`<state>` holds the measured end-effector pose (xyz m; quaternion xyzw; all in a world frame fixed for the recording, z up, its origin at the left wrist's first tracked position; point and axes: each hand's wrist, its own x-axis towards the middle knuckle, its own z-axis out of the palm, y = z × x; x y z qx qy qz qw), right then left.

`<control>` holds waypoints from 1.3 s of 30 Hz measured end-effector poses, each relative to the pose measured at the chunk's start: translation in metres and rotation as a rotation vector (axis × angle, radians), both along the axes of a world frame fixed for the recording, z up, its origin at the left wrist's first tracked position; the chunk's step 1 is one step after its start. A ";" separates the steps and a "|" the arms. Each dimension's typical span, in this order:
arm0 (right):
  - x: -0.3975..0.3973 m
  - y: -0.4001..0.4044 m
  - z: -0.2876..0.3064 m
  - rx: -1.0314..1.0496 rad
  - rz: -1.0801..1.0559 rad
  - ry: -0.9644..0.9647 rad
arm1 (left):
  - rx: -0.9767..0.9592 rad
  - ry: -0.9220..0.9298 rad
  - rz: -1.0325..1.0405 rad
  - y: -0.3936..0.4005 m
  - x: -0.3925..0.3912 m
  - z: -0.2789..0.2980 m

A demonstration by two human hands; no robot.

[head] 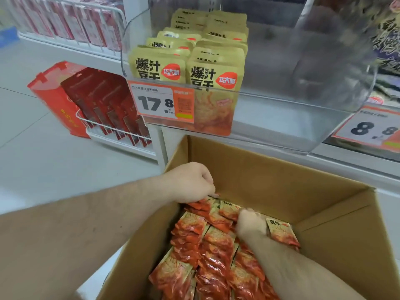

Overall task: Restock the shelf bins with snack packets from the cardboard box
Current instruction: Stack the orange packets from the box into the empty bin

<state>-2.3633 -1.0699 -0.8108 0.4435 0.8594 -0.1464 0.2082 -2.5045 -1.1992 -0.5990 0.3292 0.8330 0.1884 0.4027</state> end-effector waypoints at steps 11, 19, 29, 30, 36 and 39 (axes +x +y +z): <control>0.010 -0.039 0.072 0.039 0.117 1.122 | -0.181 -0.844 0.677 -0.006 -0.017 -0.028; 0.006 -0.022 0.031 -0.026 0.197 0.775 | -0.064 -0.525 0.597 -0.009 -0.016 -0.042; -0.017 -0.004 -0.028 -0.081 -0.179 0.170 | -0.073 -0.502 0.602 -0.007 -0.020 -0.050; -0.016 -0.004 -0.023 -0.070 -0.203 0.230 | -0.067 -0.506 0.605 -0.007 -0.020 -0.049; 0.001 0.005 0.032 -0.024 -0.116 0.587 | -0.030 -0.540 0.619 -0.009 -0.017 -0.034; 0.016 0.011 0.050 -0.002 0.011 0.404 | 0.003 -0.529 0.610 -0.011 -0.011 -0.020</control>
